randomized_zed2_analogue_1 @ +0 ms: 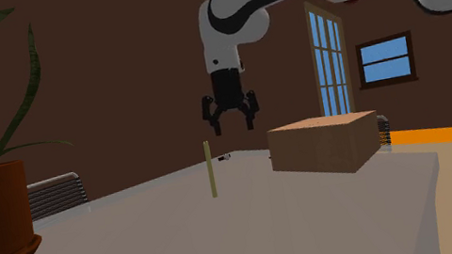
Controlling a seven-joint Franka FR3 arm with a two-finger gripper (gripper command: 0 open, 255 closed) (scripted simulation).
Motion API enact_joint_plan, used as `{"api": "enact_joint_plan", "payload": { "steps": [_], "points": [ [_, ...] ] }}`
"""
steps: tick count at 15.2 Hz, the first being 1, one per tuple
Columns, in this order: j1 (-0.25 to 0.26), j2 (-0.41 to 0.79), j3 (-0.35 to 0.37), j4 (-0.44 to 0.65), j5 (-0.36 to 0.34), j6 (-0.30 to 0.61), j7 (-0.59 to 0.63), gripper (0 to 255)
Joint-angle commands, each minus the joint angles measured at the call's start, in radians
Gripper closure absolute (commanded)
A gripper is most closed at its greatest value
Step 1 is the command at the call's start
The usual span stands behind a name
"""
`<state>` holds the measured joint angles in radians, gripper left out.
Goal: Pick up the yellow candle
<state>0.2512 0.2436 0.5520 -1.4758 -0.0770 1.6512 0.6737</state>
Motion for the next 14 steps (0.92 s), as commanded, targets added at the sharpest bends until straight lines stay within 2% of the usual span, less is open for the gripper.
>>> {"api": "enact_joint_plan", "payload": {
  "steps": [1,5,6,14],
  "points": [
    [0.048,0.096,0.004,0.116,-0.056,-0.028,0.043,0],
    [0.188,0.32,-0.012,0.442,-0.167,-0.141,0.1,0],
    [0.204,0.341,-0.018,0.477,-0.175,-0.153,0.102,0],
    [0.165,0.306,-0.015,0.313,-0.161,-0.027,0.106,0]
  ]
}}
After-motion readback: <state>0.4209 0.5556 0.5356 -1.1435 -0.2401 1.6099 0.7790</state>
